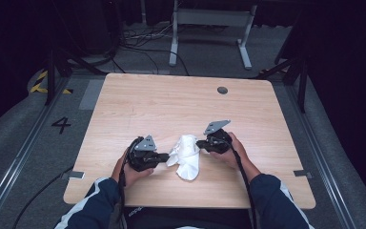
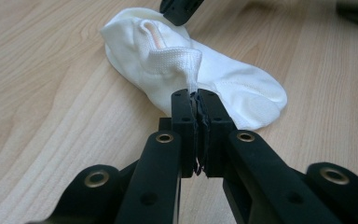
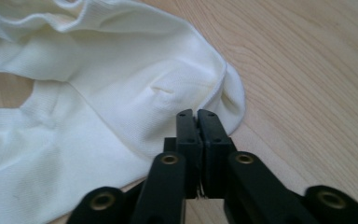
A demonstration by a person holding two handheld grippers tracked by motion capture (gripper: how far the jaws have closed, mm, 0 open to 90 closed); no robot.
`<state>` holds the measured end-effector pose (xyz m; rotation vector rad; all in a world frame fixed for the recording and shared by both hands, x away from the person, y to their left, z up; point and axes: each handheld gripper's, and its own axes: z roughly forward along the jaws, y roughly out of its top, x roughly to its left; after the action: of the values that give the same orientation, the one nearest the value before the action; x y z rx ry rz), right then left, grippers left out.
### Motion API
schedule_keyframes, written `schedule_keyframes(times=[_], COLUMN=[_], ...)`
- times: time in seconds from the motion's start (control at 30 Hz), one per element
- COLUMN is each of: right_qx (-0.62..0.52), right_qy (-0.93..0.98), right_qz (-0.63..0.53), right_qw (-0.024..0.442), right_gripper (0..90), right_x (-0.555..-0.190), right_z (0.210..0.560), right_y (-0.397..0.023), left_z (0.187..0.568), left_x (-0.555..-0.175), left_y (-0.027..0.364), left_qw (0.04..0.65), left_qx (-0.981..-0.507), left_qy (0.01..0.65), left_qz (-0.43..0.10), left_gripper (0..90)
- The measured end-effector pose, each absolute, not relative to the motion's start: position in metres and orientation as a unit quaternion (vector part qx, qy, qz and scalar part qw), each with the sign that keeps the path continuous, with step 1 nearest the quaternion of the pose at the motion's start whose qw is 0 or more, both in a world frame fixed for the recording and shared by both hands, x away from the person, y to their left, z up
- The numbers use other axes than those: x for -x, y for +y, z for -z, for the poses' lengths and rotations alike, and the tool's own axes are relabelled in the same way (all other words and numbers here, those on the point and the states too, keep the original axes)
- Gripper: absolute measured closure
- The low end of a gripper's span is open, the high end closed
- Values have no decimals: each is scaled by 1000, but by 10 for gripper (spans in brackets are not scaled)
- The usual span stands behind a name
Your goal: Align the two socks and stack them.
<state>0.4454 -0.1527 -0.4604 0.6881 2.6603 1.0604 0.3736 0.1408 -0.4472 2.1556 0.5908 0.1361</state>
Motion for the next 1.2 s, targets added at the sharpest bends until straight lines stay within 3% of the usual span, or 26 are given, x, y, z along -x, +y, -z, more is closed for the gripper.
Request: schedule_keyframes(times=[0.37,0.6,0.67,0.73,0.9,0.97,1.2], right_qx=[-244,-242,-241,-242,-229,-226,-188], right_qy=[887,899,901,901,901,899,904], right_qz=[-365,-338,-334,-330,-342,-352,-371], right_qw=[142,137,136,143,138,131,101], right_gripper=[900,900,900,809,721,667,653], right_x=[-459,-472,-474,-475,-466,-461,-427], right_z=[421,428,432,436,438,437,441], right_y=[-157,-141,-136,-131,-127,-130,-145], left_z=[429,441,445,447,443,439,432], left_x=[-357,-340,-337,-335,-338,-340,-348], left_y=[133,104,95,90,99,104,110], left_qw=[484,462,456,443,447,435,426], left_qx=[-847,-868,-873,-879,-876,-880,-880], left_qy=[219,182,174,174,183,186,195], left_qz=[-35,-1,6,2,-13,-42,-79], left_gripper=[873,864,834,756,669,613,511])
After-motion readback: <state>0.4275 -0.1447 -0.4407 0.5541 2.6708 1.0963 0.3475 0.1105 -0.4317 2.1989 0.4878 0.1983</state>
